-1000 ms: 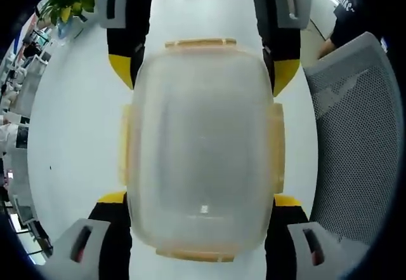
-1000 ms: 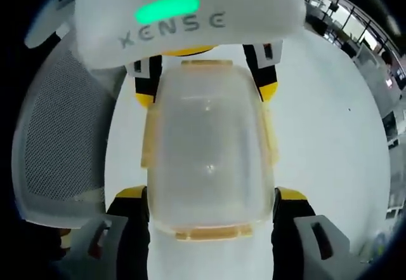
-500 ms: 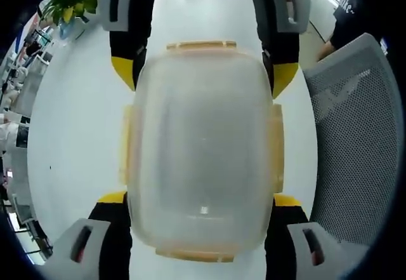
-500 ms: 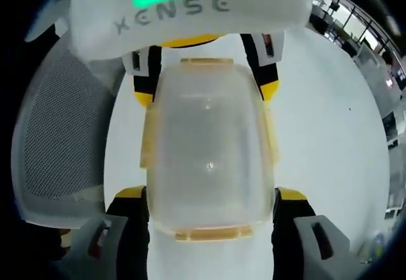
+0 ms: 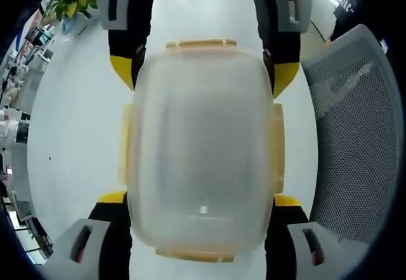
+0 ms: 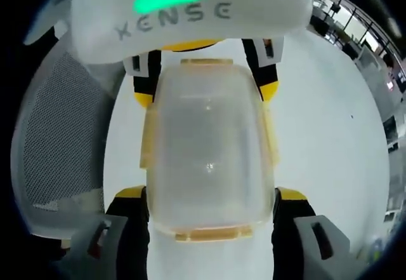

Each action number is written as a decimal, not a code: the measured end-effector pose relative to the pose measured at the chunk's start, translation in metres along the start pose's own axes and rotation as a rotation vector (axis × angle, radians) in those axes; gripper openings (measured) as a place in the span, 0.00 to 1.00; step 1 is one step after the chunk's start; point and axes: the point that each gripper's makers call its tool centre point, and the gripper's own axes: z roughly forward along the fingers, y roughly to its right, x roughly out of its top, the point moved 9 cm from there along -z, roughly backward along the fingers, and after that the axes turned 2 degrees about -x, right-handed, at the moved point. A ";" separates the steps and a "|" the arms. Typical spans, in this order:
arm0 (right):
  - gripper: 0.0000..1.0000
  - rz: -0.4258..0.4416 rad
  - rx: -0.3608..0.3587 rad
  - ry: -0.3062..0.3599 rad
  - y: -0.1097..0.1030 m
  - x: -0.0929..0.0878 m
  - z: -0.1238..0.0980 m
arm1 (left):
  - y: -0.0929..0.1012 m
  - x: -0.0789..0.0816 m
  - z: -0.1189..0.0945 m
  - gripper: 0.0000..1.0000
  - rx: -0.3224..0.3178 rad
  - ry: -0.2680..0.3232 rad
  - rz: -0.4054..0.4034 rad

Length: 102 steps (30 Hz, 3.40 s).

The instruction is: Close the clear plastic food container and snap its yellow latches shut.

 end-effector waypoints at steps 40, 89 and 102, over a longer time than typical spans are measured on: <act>0.78 -0.001 -0.003 0.007 -0.009 0.088 0.036 | 0.001 -0.096 -0.016 0.86 -0.001 0.019 -0.015; 0.79 -0.009 -0.016 -0.013 0.033 0.105 0.048 | -0.043 -0.112 -0.014 0.87 -0.010 0.040 -0.037; 0.79 0.000 -0.020 -0.006 0.056 0.104 0.049 | -0.067 -0.110 -0.012 0.87 -0.012 0.050 -0.034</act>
